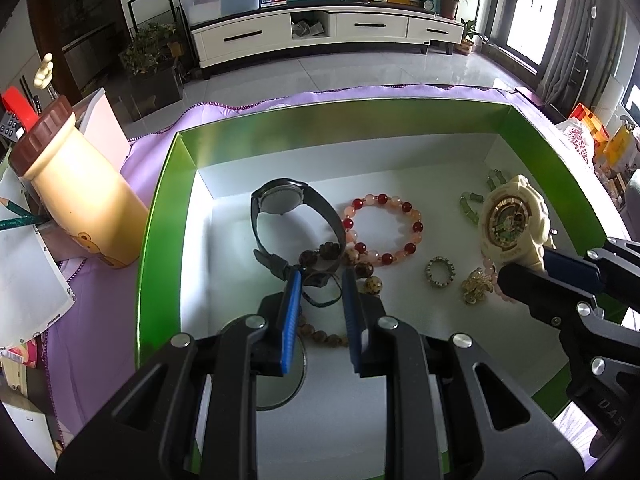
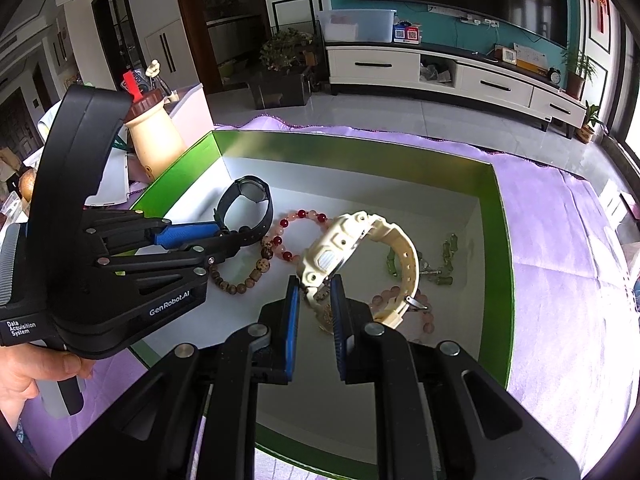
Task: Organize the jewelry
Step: 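Lower cream watch and dark ring into the box and open both tools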
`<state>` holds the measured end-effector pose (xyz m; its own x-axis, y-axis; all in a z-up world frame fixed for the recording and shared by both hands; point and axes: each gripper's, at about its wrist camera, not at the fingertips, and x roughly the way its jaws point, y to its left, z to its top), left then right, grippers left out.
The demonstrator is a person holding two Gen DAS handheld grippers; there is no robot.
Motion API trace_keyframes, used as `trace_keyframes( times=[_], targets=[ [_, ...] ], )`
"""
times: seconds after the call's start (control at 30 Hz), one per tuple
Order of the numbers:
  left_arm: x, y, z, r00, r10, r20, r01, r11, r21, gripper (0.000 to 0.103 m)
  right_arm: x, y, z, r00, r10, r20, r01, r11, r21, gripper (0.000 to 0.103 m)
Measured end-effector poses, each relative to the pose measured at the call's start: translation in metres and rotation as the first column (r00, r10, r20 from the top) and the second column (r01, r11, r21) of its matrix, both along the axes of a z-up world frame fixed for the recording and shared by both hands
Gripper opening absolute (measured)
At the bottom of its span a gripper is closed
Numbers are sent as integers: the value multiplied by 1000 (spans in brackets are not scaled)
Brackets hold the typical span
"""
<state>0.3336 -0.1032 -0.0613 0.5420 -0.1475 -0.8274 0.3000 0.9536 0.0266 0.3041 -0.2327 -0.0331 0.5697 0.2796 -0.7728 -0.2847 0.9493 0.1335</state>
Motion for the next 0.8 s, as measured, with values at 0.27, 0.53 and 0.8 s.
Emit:
trace_keyframes(
  times=[0.27, 0.53, 0.8],
  targets=[
    [1, 1, -4, 1000, 6, -14, -6, 1000, 6, 21, 2, 3, -1, 1000, 6, -10, -6, 1000, -4, 15],
    [6, 5, -9, 1000, 8, -26, -8, 1000, 6, 21, 5, 4, -4, 1000, 7, -30, -7, 1000, 0, 15],
    [8, 6, -9, 1000, 9, -28, -9, 1000, 5, 21, 5, 6, -5, 999, 8, -36, -8, 1000, -4, 15]
  ],
)
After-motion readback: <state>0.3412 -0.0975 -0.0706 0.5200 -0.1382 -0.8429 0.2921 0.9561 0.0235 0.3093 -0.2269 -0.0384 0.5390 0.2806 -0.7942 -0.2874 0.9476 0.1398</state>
